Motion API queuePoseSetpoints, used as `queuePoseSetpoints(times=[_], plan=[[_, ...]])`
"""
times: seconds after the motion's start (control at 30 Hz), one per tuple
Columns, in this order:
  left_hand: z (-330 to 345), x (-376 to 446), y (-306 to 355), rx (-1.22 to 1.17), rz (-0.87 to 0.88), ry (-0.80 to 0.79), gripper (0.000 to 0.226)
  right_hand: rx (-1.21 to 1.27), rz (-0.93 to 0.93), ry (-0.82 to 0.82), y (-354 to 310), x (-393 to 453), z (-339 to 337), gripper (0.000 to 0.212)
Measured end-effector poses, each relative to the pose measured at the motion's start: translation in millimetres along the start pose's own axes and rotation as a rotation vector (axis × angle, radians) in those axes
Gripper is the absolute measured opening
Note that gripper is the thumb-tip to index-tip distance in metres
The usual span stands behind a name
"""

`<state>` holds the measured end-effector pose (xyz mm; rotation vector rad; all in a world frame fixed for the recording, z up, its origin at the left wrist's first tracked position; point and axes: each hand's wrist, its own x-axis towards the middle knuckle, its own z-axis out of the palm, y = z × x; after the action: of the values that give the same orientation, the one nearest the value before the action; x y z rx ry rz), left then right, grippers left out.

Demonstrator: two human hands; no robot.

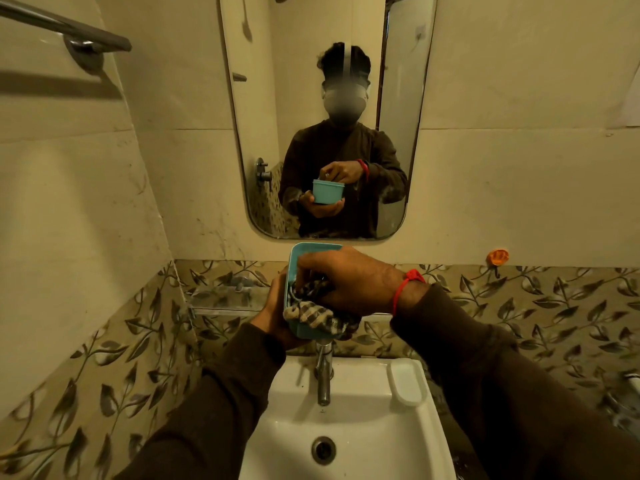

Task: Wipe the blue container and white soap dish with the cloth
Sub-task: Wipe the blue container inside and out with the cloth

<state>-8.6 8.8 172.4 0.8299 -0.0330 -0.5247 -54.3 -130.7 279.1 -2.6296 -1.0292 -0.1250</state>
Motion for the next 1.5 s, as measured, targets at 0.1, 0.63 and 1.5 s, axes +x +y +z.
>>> queuePoseSetpoints(times=[0.1,0.63,1.5], plan=[[2.1,1.9,-1.6,0.006,0.007,0.037,0.063,-0.012,-0.001,-0.076,0.0,-1.1,4.6,0.032],[36.3,-3.6,2.0,0.086,0.005,0.119,0.064,-0.366,0.063,0.544,25.4,7.1,24.5,0.026],[8.4,-8.6,-23.9,0.028,-0.131,0.043,0.075,-0.13,0.046,0.016,28.4,-5.1,11.9,0.036]])
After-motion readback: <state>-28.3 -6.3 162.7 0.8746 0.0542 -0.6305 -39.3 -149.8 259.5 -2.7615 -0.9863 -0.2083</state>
